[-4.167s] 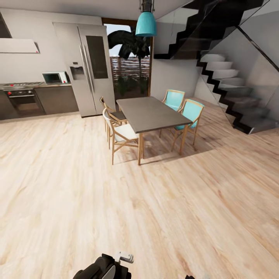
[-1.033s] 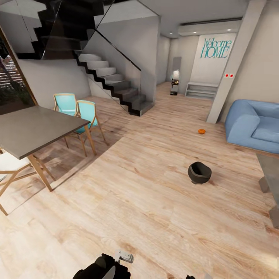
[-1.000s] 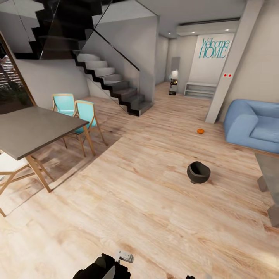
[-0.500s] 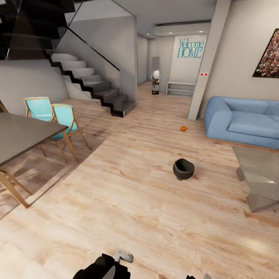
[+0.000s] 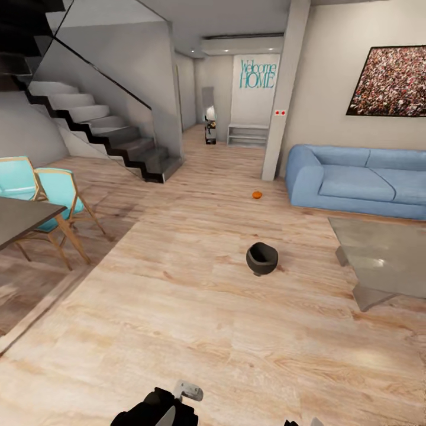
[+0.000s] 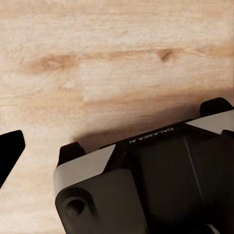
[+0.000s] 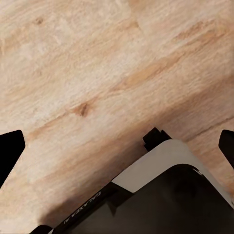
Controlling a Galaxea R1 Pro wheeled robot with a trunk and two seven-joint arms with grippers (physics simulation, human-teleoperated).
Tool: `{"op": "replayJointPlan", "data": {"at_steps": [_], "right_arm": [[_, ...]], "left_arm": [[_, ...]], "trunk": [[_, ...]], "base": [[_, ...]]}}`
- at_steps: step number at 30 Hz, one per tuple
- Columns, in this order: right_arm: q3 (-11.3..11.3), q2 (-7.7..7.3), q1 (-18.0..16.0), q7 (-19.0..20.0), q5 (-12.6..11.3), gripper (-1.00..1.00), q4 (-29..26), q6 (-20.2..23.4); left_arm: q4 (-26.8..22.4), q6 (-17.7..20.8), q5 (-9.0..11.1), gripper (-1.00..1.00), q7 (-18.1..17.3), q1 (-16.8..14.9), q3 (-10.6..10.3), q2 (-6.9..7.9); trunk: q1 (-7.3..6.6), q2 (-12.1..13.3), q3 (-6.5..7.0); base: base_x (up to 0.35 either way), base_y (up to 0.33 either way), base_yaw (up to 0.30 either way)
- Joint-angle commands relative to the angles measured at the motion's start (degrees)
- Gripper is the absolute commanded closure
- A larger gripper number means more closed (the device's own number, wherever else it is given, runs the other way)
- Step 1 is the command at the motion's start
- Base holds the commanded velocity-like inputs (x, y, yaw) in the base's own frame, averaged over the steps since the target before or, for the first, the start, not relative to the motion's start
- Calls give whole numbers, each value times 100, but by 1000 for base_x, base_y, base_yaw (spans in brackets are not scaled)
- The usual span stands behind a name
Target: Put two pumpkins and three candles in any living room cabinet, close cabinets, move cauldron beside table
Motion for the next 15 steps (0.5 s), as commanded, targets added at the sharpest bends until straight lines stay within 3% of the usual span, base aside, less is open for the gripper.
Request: {"op": "replayJointPlan", "data": {"at_steps": [1,15], "right_arm": [[24,-2,-4,-45,-15,-100,-14,28],[19,6,-1,-38,-15,-100,-14,20]], "left_arm": [[-11,12,61,-100,51,-5,-30,13],[-10,4,66,-100,46,-21,11,86]], "trunk": [[4,-5,-7],[4,-5,-7]], "base": [[313,118,-221],[328,35,-26]]}}
